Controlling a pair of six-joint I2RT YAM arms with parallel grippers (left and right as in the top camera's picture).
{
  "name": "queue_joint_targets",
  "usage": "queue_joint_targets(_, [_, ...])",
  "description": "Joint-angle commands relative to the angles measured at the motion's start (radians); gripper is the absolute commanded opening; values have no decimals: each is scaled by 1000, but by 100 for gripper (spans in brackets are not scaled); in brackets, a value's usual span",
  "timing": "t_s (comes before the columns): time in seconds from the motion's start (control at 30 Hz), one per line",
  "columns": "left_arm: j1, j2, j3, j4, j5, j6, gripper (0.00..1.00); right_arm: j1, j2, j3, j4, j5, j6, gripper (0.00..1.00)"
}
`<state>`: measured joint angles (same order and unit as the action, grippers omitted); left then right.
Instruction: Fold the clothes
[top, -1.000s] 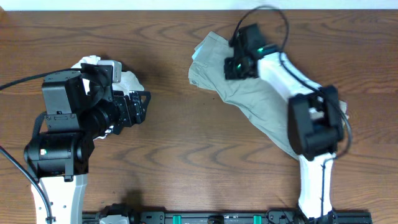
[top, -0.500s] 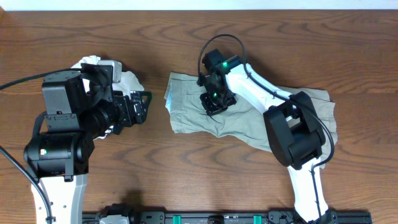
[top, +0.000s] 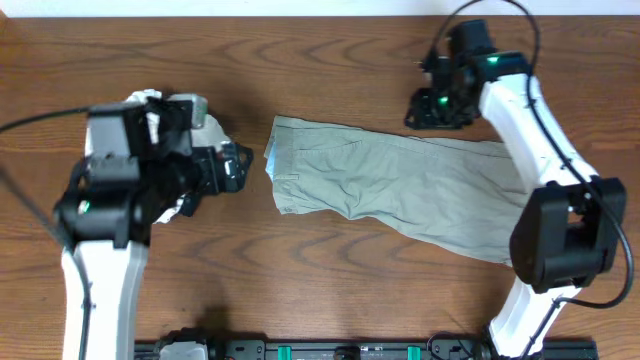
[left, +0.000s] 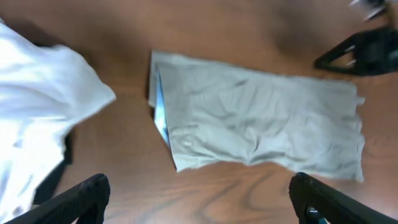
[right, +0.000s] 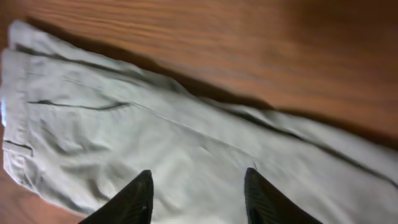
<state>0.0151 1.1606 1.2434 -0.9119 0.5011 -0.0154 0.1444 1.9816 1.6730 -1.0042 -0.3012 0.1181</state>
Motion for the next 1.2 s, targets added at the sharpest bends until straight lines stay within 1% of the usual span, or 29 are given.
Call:
queue_joint_targets(0.0, [-63,122,18,11,4,51,91,-52,12,-1,-50,-21,19,47])
queue_joint_targets(0.1, [-132,215,18,59,-6,80,89,-89,12,-1,-82,-21,15,47])
queue_joint_targets(0.13, [-154,243,18,79,-32,79,89,-97,12,-1,-88,-21,15,47])
queue_joint_targets(0.3, [-249,402,18,186,-290,79,85,-109,12,-1,-120,-21,15,47])
queue_joint_targets(0.43, [-277,518,18,261,-385,79,80,-108,12,-1,-142,-21,15,48])
queue_joint_targets(0.5, [-277,567,18,291,-386,79,79,-108,12,-1,-152,-21,15,48])
queue_joint_targets(0.6, [-277,626,18,312,-386,79,72,-106,12,-1,-161,-21,16,48])
queue_joint_targets(0.67, [-277,647,18,294,-370,78,64,-106,12,-1,-164,-21,16,49])
queue_joint_targets(0.7, [-277,650,18,283,-355,79,63,-106,12,-1,-165,-21,15,49])
queue_joint_targets(0.77, [-277,650,18,283,-344,79,63,-106,12,-1,-166,-21,16,50])
queue_joint_targets(0.9, [-277,652,17,353,-321,79,65,-106,12,-1,-161,-21,16,50])
queue_joint_targets(0.97, [-277,656,17,389,-322,81,65,-105,12,-1,-162,-21,16,50])
queue_joint_targets(1.1, [-277,683,17,425,-321,84,60,-104,12,-1,-169,-21,16,50])
queue_joint_targets(1.17, [-277,708,17,444,-322,86,55,-104,12,-1,-171,-21,16,50])
